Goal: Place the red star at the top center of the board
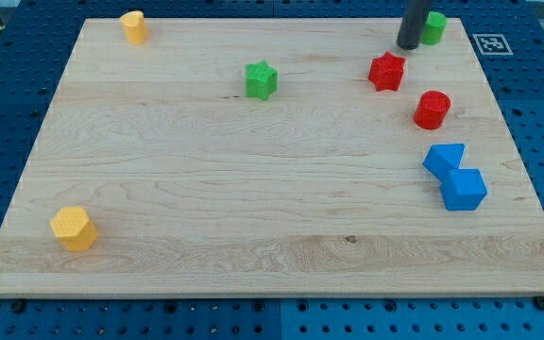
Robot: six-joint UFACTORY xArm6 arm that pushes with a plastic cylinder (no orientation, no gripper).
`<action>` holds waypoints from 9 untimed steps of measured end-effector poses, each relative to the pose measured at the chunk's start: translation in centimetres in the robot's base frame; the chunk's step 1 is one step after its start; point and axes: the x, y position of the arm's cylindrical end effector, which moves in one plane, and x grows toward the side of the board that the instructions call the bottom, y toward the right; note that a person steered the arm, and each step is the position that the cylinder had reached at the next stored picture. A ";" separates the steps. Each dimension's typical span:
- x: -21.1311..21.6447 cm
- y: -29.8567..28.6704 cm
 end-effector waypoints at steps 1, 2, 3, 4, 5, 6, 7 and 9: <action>3.1 2.7; 9.5 1.7; 10.7 -2.5; 8.7 -4.1; 6.9 -5.8; 5.6 -7.0; 4.9 -6.8; 5.4 -2.9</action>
